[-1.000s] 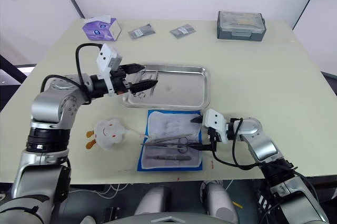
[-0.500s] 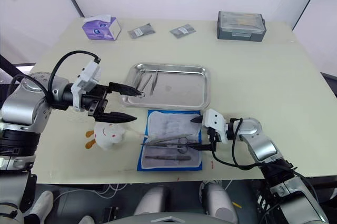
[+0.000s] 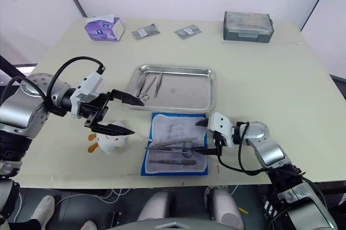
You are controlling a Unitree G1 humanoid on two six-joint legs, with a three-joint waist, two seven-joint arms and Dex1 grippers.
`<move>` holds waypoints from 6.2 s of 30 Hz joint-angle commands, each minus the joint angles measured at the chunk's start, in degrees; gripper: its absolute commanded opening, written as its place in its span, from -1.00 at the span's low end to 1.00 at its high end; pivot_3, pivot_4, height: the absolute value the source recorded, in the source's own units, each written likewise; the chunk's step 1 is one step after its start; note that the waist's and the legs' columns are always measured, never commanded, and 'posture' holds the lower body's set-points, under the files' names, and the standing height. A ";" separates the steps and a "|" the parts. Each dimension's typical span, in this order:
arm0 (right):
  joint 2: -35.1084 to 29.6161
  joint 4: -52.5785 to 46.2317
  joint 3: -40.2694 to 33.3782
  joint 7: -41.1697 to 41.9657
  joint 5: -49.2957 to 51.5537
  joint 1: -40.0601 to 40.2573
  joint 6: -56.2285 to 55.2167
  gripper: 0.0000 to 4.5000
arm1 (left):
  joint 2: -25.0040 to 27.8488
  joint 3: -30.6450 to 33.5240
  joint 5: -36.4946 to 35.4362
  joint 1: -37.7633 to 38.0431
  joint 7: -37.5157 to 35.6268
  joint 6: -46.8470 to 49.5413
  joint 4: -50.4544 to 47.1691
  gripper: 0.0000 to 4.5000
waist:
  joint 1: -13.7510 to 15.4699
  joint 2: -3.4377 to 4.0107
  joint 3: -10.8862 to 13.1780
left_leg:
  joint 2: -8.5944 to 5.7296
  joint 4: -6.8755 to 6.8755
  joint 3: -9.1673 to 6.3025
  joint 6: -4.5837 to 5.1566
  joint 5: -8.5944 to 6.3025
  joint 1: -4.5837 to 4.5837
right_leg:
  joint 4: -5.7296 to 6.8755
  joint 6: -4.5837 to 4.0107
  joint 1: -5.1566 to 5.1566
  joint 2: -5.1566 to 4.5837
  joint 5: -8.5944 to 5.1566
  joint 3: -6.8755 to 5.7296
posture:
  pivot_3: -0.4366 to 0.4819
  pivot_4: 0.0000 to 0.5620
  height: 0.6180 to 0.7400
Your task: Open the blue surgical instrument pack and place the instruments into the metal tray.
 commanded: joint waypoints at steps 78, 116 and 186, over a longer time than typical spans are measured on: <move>-2.46 4.46 4.34 -1.69 -4.17 6.01 7.52 1.00 | -24.17 -4.50 27.26 8.90 4.97 -22.33 15.66 -0.98 | 0.28 0.49 -0.85 | -0.09 0.02 0.01 0.02 0.00 -0.01 | -0.12 -0.20 0.15 -0.05 0.14 -0.30 | -0.05 -0.47 0.91; -2.09 5.26 4.51 -1.73 -4.40 5.69 6.85 1.00 | -23.50 -2.17 24.04 12.29 6.62 -16.26 7.93 0.16 | 0.24 0.54 -0.86 | -0.09 0.02 -0.01 0.03 -0.01 -0.02 | -0.16 -0.20 0.14 -0.06 0.14 -0.30 | -0.05 -0.47 0.91; -1.43 6.97 4.58 -1.45 -4.76 3.97 6.40 1.00 | -22.22 -4.75 25.46 3.72 8.54 7.52 0.45 -0.99 | 0.18 0.47 -0.80 | -0.09 0.03 -0.02 0.04 -0.01 -0.03 | -0.15 -0.01 0.14 -0.03 0.04 -0.32 | -0.05 -0.47 0.91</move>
